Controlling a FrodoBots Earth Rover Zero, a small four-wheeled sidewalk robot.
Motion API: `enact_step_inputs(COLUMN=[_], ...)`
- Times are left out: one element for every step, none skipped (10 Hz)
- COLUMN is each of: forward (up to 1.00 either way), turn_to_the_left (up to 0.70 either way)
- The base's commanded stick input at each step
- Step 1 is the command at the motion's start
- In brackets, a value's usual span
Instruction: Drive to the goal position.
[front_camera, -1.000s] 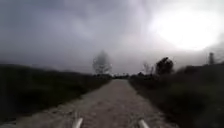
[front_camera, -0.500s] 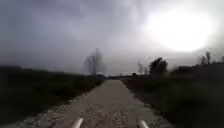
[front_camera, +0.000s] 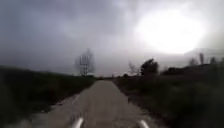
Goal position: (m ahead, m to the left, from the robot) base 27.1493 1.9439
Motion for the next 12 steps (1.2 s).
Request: enact_step_inputs(forward=[0.7, 0.7, 0.7, 0.7, 0.7, 0.7, 0.7, 0.7, 0.7, 0.7, 0.7, 0.7], turn_to_the_left=[0.0, 0.0, 0.0, 0.0, 0.0, 0.0, 0.0, 0.0, 0.0, 0.0, 0.0, 0.0])
